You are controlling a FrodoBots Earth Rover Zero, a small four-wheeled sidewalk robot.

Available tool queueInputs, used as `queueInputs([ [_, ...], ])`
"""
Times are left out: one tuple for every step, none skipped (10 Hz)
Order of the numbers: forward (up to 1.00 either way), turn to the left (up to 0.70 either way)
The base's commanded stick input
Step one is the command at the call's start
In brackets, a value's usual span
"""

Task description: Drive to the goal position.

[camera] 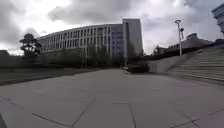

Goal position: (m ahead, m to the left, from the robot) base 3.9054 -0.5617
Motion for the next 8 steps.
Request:
queueInputs([
  [0.70, 0.00],
  [0.70, 0.00],
  [0.70, 0.00],
  [0.70, 0.00],
  [0.70, 0.00],
  [0.70, 0.00],
  [0.70, 0.00],
  [0.70, 0.00],
])
